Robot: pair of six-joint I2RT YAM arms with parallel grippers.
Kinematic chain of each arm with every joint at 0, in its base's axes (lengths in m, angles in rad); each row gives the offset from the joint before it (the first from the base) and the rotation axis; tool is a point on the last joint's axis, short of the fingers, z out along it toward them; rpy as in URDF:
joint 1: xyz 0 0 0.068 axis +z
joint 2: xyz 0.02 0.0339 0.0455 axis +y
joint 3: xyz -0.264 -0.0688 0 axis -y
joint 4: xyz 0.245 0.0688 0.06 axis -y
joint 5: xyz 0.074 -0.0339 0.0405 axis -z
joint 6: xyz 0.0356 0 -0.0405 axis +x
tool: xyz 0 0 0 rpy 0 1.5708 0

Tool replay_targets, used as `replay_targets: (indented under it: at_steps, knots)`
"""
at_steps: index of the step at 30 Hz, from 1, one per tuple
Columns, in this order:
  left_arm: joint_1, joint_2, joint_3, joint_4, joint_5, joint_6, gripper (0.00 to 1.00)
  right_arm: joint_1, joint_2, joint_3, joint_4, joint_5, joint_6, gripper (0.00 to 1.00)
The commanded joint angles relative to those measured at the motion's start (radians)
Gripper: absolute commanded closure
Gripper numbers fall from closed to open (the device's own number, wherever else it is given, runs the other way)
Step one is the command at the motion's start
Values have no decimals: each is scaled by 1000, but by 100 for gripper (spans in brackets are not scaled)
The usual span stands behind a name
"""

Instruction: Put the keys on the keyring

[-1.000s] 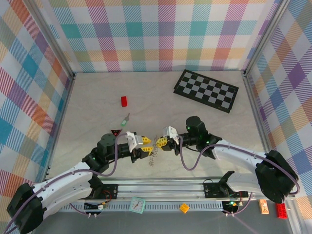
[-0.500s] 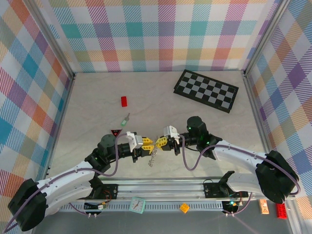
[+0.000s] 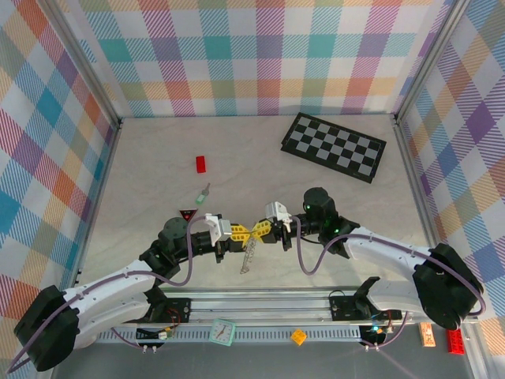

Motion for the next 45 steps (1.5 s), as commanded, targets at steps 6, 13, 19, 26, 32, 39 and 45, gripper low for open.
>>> replay_targets:
  at_steps: [6,13,19,26,32,39,45]
  knots:
    - [9,10,-4,73,13,7,100,1,3,-1,35,-25,4,100]
    - [8,-24,43,-127,-19,88,100,2,-60,48,-299,185,-196,77]
    - [5,-5,93,-254,-16,152,100,10,-65,94,-405,174,-252,76]
    - [1,9,112,-293,-10,176,100,35,-11,132,-399,136,-256,75]
    - [-1,15,115,-296,-5,179,100,55,32,153,-389,123,-260,76]
    - [-1,16,115,-294,-2,180,100,57,48,162,-417,133,-280,83]
    - [-2,17,113,-289,3,178,100,63,64,173,-427,131,-288,87]
